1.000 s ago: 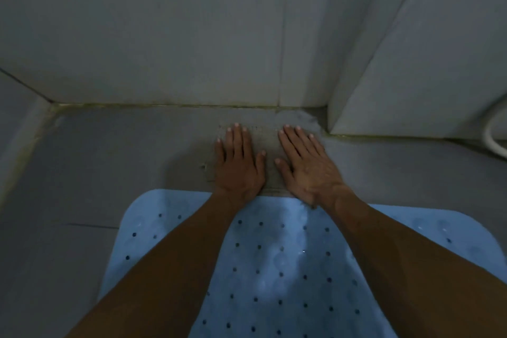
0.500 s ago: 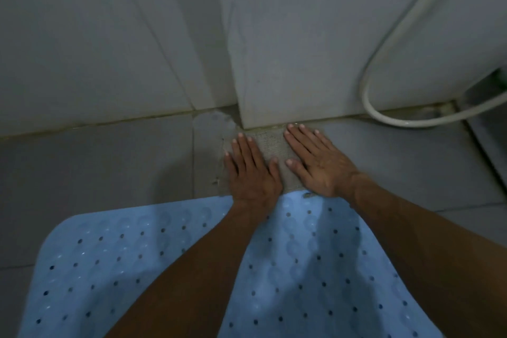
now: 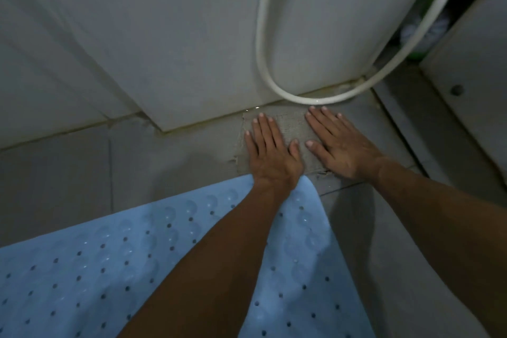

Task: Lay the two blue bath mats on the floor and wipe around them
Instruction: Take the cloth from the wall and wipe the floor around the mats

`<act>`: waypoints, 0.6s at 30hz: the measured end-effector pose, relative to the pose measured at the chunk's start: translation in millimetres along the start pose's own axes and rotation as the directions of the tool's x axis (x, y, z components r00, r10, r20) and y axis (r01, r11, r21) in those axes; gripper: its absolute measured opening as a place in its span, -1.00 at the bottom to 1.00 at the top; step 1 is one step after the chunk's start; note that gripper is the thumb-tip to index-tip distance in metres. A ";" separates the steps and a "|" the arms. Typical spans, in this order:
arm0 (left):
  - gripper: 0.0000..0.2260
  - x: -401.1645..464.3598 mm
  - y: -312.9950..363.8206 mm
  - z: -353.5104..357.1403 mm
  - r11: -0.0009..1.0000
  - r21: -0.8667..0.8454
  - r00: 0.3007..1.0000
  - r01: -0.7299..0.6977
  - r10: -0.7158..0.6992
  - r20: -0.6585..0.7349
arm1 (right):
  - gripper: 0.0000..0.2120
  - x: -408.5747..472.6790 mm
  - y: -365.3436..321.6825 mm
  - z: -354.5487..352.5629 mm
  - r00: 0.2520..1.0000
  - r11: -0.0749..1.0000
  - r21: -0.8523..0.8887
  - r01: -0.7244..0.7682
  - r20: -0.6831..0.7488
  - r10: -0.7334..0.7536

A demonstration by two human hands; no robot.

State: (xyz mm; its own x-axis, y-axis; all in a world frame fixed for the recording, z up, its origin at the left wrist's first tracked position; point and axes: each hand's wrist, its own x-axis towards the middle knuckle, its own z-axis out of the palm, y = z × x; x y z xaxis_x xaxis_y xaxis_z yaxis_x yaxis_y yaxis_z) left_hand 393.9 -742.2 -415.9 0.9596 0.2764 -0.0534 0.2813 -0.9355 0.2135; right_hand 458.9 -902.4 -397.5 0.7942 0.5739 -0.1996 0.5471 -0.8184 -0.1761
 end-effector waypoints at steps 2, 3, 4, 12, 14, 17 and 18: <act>-0.38 -2.2 25.1 4.6 0.999 -0.007 0.998 -0.044 0.044 0.046 | -0.32 -14.4 22.6 -1.2 1.000 1.000 -0.007 -0.030 0.006 0.030; -0.38 -4.0 37.3 6.7 0.998 -0.012 0.997 -0.059 0.059 0.056 | -0.31 -22.3 32.9 -1.4 0.999 0.999 -0.013 -0.045 0.005 0.045; -0.38 -6.9 48.5 8.8 0.998 -0.014 0.996 -0.065 0.066 0.054 | -0.30 -30.4 42.2 -1.4 0.998 0.998 -0.015 -0.058 0.004 0.058; -0.37 -63.9 98.4 24.9 0.998 -0.038 0.998 -0.056 0.057 0.022 | -0.36 -99.3 66.6 -0.2 0.998 0.997 -0.049 -0.054 0.030 0.055; -0.37 -79.9 100.7 26.3 0.997 -0.042 0.998 -0.063 0.064 0.021 | -0.37 -114.1 65.8 3.0 0.998 0.997 -0.049 -0.051 0.029 0.052; -0.37 -102.2 103.4 25.8 0.996 -0.050 0.997 -0.074 0.075 0.032 | -0.36 -138.0 63.3 9.9 0.999 0.997 -0.055 -0.047 0.009 0.048; -0.37 -110.3 104.5 25.9 0.996 -0.045 0.996 -0.081 0.083 0.037 | -0.35 -146.2 62.2 12.2 0.999 0.997 -0.056 -0.048 0.004 0.049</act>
State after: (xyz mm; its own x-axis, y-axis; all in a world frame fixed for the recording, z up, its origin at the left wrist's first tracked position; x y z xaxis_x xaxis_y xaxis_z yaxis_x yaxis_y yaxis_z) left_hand 317.7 -876.2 -413.0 0.9792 0.1899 -0.0713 0.2020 -0.9441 0.2606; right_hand 373.6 -1036.9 -391.1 0.8188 0.5335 -0.2119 0.5220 -0.8456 -0.1120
